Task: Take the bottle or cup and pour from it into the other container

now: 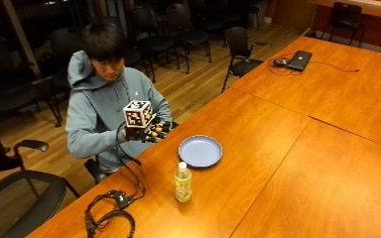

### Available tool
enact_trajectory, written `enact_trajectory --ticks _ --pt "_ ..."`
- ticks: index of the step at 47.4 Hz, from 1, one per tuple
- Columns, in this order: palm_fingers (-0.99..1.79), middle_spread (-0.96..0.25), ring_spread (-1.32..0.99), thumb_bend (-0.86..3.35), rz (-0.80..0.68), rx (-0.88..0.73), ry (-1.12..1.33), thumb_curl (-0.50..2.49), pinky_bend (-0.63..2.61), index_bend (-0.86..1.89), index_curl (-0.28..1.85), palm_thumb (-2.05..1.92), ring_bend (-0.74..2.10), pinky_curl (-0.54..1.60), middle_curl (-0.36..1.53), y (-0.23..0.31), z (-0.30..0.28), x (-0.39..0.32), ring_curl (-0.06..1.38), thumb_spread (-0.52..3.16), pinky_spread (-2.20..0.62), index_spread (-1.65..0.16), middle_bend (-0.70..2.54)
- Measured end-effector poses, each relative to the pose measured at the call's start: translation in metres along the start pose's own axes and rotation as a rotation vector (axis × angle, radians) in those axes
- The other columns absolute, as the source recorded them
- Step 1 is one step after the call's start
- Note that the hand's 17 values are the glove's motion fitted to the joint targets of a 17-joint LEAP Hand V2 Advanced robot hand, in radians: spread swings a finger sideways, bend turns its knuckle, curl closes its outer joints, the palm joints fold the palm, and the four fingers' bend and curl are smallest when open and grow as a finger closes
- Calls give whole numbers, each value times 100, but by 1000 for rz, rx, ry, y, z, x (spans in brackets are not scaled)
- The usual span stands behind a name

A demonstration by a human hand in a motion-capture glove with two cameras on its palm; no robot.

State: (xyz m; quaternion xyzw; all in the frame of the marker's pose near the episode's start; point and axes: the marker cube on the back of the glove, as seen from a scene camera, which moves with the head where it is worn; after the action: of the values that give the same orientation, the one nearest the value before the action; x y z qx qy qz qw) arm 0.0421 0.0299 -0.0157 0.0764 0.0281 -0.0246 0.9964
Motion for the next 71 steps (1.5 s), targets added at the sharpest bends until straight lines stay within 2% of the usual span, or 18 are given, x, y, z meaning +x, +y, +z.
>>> enact_trajectory --ticks 12,19,32,37,54,56,71 --pt "-12 5 17 -4 9 160 -119 28 69 11 10 36 42 22 21 15 -1 45 19 93 26 -40 16" --pt "-14 6 17 -3 59 251 -304 30 69 11 10 36 42 22 21 23 8 76 20 91 26 -40 16" --pt "-17 6 17 -5 192 271 -783 31 68 11 11 31 38 23 21 25 33 153 21 86 27 -40 16" --pt "-17 5 17 -5 232 288 -892 31 66 11 11 28 36 22 21 22 46 176 21 84 27 -41 16" --pt "-15 4 16 -4 307 242 -1051 33 63 11 11 25 34 22 22 -5 101 214 22 80 27 -42 16" --pt "-12 4 16 -4 310 233 -1063 33 61 9 11 25 43 21 21 -11 109 215 24 80 27 -42 14" --pt "-15 4 16 -3 259 111 -1123 34 63 10 11 27 35 22 23 -58 145 196 23 80 27 -42 16"
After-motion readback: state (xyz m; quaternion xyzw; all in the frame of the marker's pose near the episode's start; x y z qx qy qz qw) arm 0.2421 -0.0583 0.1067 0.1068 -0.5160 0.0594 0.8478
